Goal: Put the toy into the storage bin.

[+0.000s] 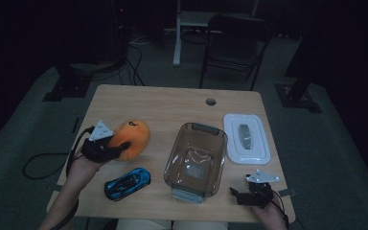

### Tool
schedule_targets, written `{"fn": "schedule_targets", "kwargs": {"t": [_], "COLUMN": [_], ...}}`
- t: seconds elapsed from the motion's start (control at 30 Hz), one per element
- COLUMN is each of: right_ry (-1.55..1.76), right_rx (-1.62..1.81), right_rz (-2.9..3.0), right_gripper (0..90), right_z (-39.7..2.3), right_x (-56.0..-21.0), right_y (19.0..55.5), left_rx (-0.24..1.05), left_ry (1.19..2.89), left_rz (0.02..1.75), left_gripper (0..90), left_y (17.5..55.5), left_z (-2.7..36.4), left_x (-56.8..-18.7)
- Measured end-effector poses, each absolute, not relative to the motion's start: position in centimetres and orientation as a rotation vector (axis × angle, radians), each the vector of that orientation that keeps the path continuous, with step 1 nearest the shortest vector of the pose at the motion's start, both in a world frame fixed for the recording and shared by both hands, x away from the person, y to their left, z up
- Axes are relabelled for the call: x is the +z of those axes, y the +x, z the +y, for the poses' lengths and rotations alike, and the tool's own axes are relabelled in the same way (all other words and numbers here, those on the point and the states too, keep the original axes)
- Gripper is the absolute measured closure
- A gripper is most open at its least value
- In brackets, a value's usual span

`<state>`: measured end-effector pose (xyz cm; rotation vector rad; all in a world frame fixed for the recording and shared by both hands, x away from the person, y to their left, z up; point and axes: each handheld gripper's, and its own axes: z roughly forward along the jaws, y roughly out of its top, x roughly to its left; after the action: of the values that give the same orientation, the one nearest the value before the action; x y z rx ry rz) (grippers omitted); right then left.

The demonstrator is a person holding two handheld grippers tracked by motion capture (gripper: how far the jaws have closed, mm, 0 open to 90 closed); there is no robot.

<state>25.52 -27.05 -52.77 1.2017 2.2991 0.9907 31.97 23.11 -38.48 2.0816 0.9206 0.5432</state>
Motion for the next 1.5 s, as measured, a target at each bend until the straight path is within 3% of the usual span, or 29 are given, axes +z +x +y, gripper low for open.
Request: {"fn": "schedule_targets", "kwargs": {"t": [0.87, 1.5], "right_ry": [1.202, 1.200], "right_rx": [0.992, 0.992], "right_rz": [2.298, 2.297], "right_gripper": [13.7, 13.7], "right_z": [-27.0, -27.0], "right_x": [-52.8, -52.8], "right_y": [25.5, 25.5], "left_rx": [0.509, 0.391], "left_ry": [2.154, 2.240], "left_rz": [0.543, 0.360], "left_gripper": [57.1, 56.9], "left_y": [33.4, 34.8], "left_z": [13.7, 6.7], "left_x": [-33.5, -34.1]}}
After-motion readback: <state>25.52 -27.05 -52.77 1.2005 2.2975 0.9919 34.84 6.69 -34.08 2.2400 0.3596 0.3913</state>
